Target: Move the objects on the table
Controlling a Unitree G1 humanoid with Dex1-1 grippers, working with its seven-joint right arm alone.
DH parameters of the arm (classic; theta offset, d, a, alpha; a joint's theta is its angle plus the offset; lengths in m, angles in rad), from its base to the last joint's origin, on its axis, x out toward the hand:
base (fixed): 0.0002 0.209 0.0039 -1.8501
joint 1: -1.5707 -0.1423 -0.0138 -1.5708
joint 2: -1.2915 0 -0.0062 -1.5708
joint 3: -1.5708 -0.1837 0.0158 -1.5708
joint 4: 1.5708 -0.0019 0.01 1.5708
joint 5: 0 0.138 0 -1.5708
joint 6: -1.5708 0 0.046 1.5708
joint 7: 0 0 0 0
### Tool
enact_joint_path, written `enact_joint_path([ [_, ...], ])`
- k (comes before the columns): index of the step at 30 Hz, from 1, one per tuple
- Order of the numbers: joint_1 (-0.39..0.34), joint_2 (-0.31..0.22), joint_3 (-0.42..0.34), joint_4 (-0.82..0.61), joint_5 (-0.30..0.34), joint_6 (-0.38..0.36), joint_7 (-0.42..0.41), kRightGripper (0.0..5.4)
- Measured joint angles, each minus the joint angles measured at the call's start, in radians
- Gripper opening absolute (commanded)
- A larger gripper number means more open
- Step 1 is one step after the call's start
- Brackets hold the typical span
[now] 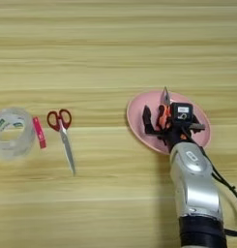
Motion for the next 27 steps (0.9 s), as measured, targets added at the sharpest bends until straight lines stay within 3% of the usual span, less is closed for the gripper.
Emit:
enact_joint_path([
  [11, -0.017, 0.0, -0.016, 0.079, -0.017, -0.027, -0.017, 5.37],
  [27, -0.052, -0.007, -0.017, 0.123, -0.012, 0.035, 0.007, 5.37],
])
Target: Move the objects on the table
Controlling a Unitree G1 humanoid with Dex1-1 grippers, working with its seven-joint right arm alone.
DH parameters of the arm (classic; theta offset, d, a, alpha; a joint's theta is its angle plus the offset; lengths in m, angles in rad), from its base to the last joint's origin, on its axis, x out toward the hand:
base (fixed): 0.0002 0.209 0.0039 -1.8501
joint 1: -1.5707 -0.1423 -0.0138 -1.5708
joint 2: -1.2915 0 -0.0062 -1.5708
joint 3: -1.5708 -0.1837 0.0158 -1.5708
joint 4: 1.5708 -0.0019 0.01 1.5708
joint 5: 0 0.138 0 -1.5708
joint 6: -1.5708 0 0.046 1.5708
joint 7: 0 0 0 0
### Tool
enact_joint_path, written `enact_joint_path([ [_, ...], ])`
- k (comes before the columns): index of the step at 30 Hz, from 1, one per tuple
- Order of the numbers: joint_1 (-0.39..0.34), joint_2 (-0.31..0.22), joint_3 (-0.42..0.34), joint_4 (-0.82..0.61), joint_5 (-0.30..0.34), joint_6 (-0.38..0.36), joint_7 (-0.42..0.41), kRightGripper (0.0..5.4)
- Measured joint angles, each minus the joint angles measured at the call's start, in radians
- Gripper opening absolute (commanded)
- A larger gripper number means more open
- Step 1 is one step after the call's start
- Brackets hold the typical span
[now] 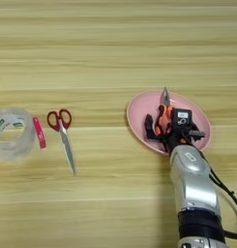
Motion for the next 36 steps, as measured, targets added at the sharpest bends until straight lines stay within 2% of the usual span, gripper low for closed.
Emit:
enact_joint_path([
  [5, -0.005, -0.008, 0.007, -0.001, -0.007, 0.023, 0.006, 5.37],
  [10, -0.007, -0.015, 0.014, -0.003, -0.009, 0.036, 0.008, 4.71],
  [15, -0.007, -0.017, 0.018, -0.003, -0.008, 0.038, 0.008, 4.37],
  [22, -0.007, -0.02, 0.019, -0.003, -0.009, 0.04, 0.008, 3.57],
  [25, -0.007, -0.02, 0.019, -0.003, -0.009, 0.039, 0.008, 3.42],
  [36, -0.007, -0.02, 0.02, -0.002, -0.009, 0.037, 0.008, 3.41],
])
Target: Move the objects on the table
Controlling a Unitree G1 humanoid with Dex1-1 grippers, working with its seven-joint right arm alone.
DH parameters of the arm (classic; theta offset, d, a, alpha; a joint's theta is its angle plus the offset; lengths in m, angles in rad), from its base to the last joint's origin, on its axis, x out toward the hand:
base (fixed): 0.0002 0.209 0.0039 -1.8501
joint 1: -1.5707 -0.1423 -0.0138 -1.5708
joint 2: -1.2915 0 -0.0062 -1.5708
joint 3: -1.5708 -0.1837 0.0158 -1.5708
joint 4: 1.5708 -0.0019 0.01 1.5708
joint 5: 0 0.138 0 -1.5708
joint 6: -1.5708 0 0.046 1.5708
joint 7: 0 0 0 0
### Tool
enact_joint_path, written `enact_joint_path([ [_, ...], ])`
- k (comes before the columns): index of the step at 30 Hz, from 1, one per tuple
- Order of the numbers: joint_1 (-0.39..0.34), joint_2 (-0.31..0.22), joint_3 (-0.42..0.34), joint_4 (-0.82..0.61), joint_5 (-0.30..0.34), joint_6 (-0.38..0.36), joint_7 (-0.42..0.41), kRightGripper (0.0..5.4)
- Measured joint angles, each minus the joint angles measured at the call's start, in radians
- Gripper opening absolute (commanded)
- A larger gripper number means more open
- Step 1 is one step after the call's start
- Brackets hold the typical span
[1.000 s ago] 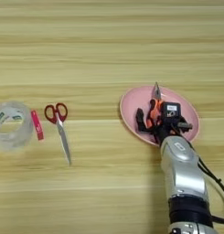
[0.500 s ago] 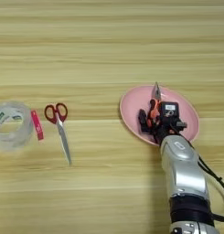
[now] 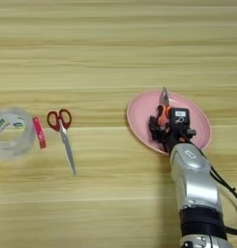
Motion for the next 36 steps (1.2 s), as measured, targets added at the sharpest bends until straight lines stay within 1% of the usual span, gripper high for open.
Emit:
enact_joint_path([
  [10, 0.005, 0.001, -0.001, -0.017, -0.001, -0.007, 0.0, 3.41],
  [23, 0.0, 0.0, 0.006, -0.128, -0.013, -0.003, 0.002, 3.41],
  [27, -0.003, 0.002, 0.028, -0.181, -0.013, 0.007, 0.012, 3.41],
  [29, -0.004, 0.015, 0.047, -0.212, -0.013, 0.021, 0.02, 3.41],
  [34, -0.005, 0.07, 0.119, -0.266, -0.012, 0.043, 0.03, 3.41],
  [36, -0.004, 0.08, 0.132, -0.277, -0.012, 0.048, 0.032, 3.41],
])
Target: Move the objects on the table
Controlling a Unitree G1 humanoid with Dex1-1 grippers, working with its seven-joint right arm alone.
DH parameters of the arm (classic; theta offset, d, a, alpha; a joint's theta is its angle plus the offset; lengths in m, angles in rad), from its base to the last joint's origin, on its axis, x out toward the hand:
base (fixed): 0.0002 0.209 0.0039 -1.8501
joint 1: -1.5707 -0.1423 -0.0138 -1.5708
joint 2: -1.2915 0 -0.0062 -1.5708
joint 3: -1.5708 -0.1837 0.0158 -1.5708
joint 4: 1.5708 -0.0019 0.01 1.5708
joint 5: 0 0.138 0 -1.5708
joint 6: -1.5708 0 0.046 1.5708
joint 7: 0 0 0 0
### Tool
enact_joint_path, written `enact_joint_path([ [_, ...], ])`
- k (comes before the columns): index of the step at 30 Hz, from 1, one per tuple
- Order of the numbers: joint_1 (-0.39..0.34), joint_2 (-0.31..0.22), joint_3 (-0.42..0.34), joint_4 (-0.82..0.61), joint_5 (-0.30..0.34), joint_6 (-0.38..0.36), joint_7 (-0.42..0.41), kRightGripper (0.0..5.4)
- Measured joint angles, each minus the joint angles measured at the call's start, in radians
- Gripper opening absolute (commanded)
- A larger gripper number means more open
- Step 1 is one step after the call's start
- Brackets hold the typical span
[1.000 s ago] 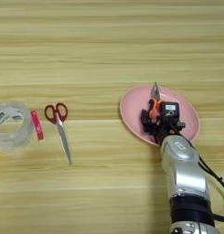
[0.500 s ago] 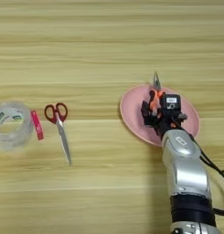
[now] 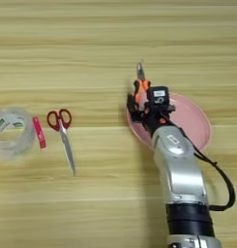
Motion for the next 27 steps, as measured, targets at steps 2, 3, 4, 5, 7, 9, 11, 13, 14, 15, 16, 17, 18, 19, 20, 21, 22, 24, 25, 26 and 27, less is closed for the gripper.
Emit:
enact_joint_path([
  [2, 0.0, 0.007, 0.015, -0.016, 0.0, 0.005, 0.008, 3.41],
  [3, 0.001, 0.013, 0.024, -0.027, 0.0, 0.011, 0.011, 3.41],
  [4, 0.0, 0.017, 0.028, -0.031, 0.0, 0.012, 0.012, 3.41],
  [5, 0.001, 0.027, 0.038, -0.04, 0.0, 0.014, 0.014, 3.41],
  [7, 0.004, 0.035, 0.061, -0.049, -0.002, 0.014, 0.018, 3.41],
  [9, 0.013, 0.047, 0.091, -0.052, -0.005, 0.016, 0.023, 3.41],
  [11, 0.019, 0.054, 0.104, -0.052, -0.006, 0.017, 0.032, 3.41],
  [13, 0.019, 0.055, 0.109, -0.052, -0.006, 0.017, 0.033, 3.41],
  [14, 0.02, 0.055, 0.112, -0.052, -0.006, 0.017, 0.034, 3.41],
  [15, 0.024, 0.056, 0.116, -0.052, -0.007, 0.017, 0.035, 3.41],
  [16, 0.031, 0.059, 0.127, -0.052, -0.009, 0.018, 0.035, 3.41],
  [17, 0.037, 0.061, 0.137, -0.053, -0.011, 0.02, 0.036, 3.41],
  [18, 0.042, 0.066, 0.146, -0.053, -0.011, 0.022, 0.037, 3.41],
  [19, 0.05, 0.073, 0.159, -0.053, -0.018, 0.024, 0.038, 3.41],
  [20, 0.052, 0.075, 0.169, -0.052, -0.022, 0.024, 0.038, 3.41],
  [21, 0.053, 0.077, 0.175, -0.05, -0.023, 0.024, 0.038, 3.41],
  [22, 0.055, 0.078, 0.181, -0.045, -0.025, 0.024, 0.039, 3.41],
  [24, 0.065, 0.078, 0.185, -0.042, -0.027, 0.024, 0.039, 3.41],
  [25, 0.069, 0.078, 0.187, -0.041, -0.028, 0.024, 0.039, 3.41],
  [26, 0.072, 0.079, 0.19, -0.034, -0.029, 0.024, 0.039, 3.41],
  [27, 0.075, 0.08, 0.19, -0.031, -0.029, 0.024, 0.038, 3.41],
])
